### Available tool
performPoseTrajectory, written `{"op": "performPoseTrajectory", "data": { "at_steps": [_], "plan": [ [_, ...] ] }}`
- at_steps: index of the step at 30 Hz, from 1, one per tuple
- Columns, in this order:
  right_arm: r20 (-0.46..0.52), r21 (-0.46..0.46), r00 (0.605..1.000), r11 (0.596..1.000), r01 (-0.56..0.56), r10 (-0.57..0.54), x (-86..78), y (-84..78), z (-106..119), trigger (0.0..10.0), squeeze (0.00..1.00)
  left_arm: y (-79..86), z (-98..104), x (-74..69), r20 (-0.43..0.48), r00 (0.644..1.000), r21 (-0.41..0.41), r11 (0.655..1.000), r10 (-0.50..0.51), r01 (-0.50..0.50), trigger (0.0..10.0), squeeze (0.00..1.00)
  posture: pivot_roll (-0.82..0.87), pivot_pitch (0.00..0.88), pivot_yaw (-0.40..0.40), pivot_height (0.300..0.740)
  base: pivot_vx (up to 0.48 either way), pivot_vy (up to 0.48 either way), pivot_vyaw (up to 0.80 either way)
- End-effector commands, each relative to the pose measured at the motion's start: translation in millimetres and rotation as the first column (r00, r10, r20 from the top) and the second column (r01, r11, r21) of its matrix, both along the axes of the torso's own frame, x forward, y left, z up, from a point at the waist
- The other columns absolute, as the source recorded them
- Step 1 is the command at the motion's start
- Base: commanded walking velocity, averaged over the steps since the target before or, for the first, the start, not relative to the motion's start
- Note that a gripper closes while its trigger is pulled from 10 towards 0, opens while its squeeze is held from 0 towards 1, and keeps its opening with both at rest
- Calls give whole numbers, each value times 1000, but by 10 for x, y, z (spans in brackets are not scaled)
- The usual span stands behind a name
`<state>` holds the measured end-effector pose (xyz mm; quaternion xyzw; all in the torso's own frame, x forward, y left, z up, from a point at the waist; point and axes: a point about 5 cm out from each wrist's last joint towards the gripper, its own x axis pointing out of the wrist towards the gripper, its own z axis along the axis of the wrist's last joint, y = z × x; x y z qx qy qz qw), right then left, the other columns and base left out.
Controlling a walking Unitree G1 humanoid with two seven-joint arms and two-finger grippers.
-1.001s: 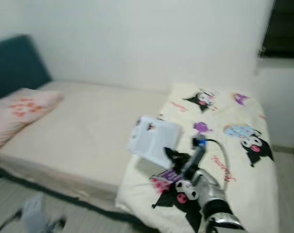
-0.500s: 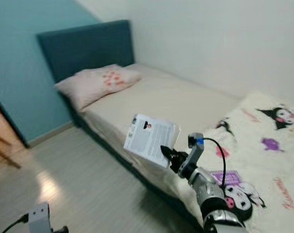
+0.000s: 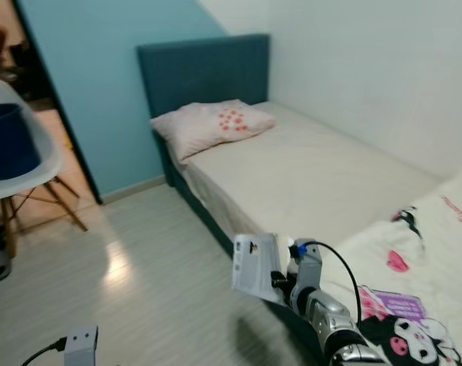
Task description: Clean up the room
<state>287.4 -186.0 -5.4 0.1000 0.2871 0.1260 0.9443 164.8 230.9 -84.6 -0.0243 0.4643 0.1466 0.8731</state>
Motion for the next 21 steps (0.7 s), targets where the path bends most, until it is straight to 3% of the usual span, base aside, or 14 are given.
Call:
{"op": "performPoseTrajectory", "data": {
  "at_steps": [1, 7, 12, 21],
  "plan": [
    [18, -13, 999, 999, 50, -50, 2, -53, 4, 10000, 0, 12, -11, -28, -21, 999, 8, 1000, -24, 25, 10000, 0, -59, 0, -11, 740, 480, 0, 0],
    [-35, -72, 997, 995, 66, -69, -104, -92, -105, 10000, 0, 26, -43, -111, -54, 998, 16, 999, -43, 44, 10000, 0, -59, 0, -10, 740, 480, 0, 0],
    [-49, -67, 996, 996, 66, -70, -140, -71, -142, 10000, 0, 26, -54, -140, -62, 997, 14, 999, -48, 49, 10000, 0, -55, 0, -13, 740, 480, 0, 0],
    [39, -35, 999, 999, 37, -36, -20, -10, -17, 10000, 0, 22, -74, -187, -80, 995, 10, 998, -63, 64, 10000, 0, -61, 0, -9, 740, 480, 0, 0]
  ]
}}
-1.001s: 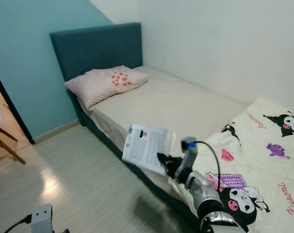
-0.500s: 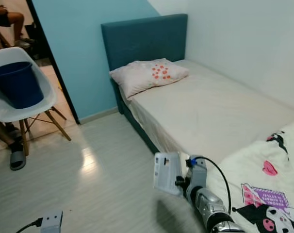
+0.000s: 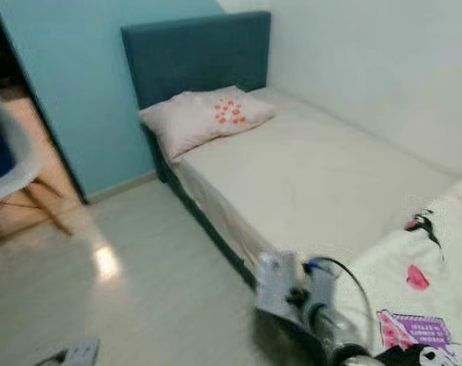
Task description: Clean up the room
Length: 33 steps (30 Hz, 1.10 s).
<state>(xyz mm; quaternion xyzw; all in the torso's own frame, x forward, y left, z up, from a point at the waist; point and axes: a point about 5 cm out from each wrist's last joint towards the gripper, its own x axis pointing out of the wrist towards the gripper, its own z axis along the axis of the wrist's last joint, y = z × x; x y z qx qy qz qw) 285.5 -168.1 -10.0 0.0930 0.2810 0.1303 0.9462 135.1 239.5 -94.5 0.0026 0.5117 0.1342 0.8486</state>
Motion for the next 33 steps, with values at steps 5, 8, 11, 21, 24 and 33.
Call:
{"op": "performPoseTrajectory", "data": {
  "at_steps": [5, 8, 11, 21, 24, 33],
  "plan": [
    [129, 19, 991, 999, -43, 40, 159, -66, 215, 10000, 0, -56, 23, 99, 26, 999, -7, 1000, -27, 27, 10000, 0, -63, 0, -6, 740, 480, 0, 640],
    [173, 37, 982, 995, -88, 80, 230, 0, 307, 10000, 0, -51, 23, 96, 24, 999, -5, 1000, -28, 28, 10000, 0, -65, 0, -5, 740, 480, 0, 800],
    [204, 44, 974, 993, -112, 101, 286, 41, 378, 10000, 0, -49, 23, 96, 23, 999, -5, 1000, -29, 29, 10000, 0, -65, 0, -5, 740, 480, 0, 800],
    [269, 61, 963, 998, 4, -20, 487, -37, 606, 10000, 0, -58, 18, 89, 19, 999, -8, 999, -33, 33, 10000, 0, -65, 0, -7, 740, 480, 0, 160],
    [283, 118, 957, 992, 35, -67, 516, -78, 655, 10000, 0, -60, 15, 83, 18, 999, -9, 999, -32, 32, 10000, 0, -63, 0, -11, 740, 480, 0, 0],
    [263, 177, 957, 981, 79, -124, 547, -111, 683, 10000, 0, -61, 11, 73, 15, 999, -8, 999, -38, 38, 10000, 0, -63, 0, -16, 740, 480, 0, -444]
  ]
}}
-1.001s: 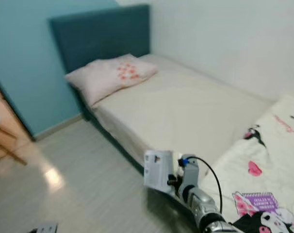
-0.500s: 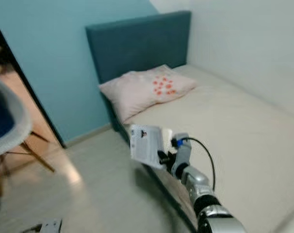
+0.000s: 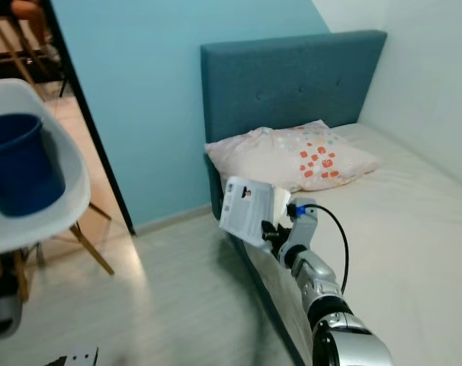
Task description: Clean up the room
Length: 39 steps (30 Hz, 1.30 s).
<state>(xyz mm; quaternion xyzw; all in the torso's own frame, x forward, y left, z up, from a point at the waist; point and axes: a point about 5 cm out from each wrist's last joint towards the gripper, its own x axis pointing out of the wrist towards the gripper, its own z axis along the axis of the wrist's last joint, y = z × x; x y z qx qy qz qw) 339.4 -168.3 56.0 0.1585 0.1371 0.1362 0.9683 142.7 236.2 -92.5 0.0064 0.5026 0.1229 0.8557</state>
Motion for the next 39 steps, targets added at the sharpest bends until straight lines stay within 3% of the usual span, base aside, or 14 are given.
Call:
{"op": "performPoseTrajectory", "data": {
  "at_steps": [1, 14, 18, 26, 31, 38, 39],
  "plan": [
    [4, 16, 999, 998, 54, -54, 11, -121, 27, 10000, 0, -29, -9, -2, -7, 1000, -6, 1000, -14, 14, 10000, 0, -63, 0, -16, 740, 480, 0, -800],
    [-76, 71, 988, 988, 137, -131, 5, -179, -24, 10000, 0, -18, 3, 21, -3, 1000, 10, 1000, -17, 17, 10000, 0, -64, 0, -13, 740, 480, 0, -61],
    [-117, 69, 985, 988, 136, -128, -10, -185, -61, 10000, 0, -10, 3, 18, -5, 1000, 18, 1000, 1, -1, 10000, 0, -64, 0, -12, 735, 65, 0, 0],
    [-131, 187, 954, 938, 291, -270, 2, -407, -7, 10000, 0, -6, 14, 39, 13, 1000, 21, 1000, 11, -11, 10000, 0, -69, 0, -6, 700, 0, 0, 0],
    [-133, 259, 942, 906, 334, -310, 13, -477, 31, 10000, 0, -1, 56, 135, 53, 998, 27, 999, 15, -17, 10000, 0, -66, 0, -7, 680, 0, 0, 0],
    [-160, 333, 914, 851, 405, -373, 0, -583, 39, 10000, 0, 44, 271, 537, 214, 976, 68, 997, 33, -48, 10000, 0, -66, 0, -8, 645, 0, 0, 0],
    [-160, 333, 914, 851, 405, -373, 0, -583, 39, 10000, 0, 44, 271, 537, 214, 976, 68, 997, 33, -48, 10000, 0, -66, 0, -8, 645, 0, 0, 0]
  ]
}}
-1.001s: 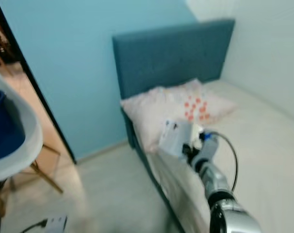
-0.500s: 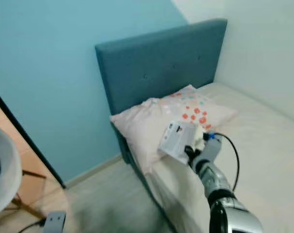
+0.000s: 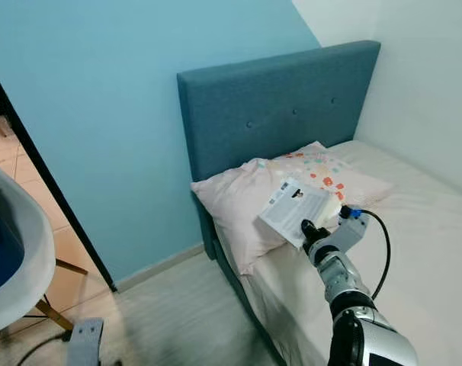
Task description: Clean up the room
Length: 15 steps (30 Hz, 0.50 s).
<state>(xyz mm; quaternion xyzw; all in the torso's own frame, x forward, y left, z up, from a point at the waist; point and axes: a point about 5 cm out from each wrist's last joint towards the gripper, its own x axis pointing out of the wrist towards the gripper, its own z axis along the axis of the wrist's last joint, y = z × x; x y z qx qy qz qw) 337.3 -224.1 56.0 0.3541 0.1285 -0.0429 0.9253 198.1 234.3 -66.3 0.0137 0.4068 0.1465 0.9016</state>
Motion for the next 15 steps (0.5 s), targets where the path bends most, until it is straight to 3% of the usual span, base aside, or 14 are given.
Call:
{"op": "performPoseTrajectory", "data": {
  "at_steps": [1, 2, 7, 15],
  "plan": [
    [15, 28, 999, 999, 31, -32, 12, -48, 35, 10000, 0, 83, 73, 77, 43, 999, 37, 999, 11, -13, 10000, 0, -66, 0, -8, 640, 0, 0, 0],
    [15, 44, 999, 998, 43, -43, 2, -71, 29, 10000, 0, 98, 138, 169, 77, 997, 66, 998, -10, 4, 10000, 0, -66, 0, -8, 635, 0, 0, 0],
    [24, 79, 998, 995, 59, -61, -10, -101, 28, 10000, 0, 124, 243, 306, 127, 991, 105, 994, -43, 29, 10000, 0, -65, 0, 4, 615, 0, 0, 0],
    [48, 118, 997, 991, 56, -62, 6, -120, 67, 10000, 0, 139, 236, 282, 132, 990, 114, 993, -40, 25, 10000, 0, -59, 0, 14, 585, 0, 0, 0]
  ]
}}
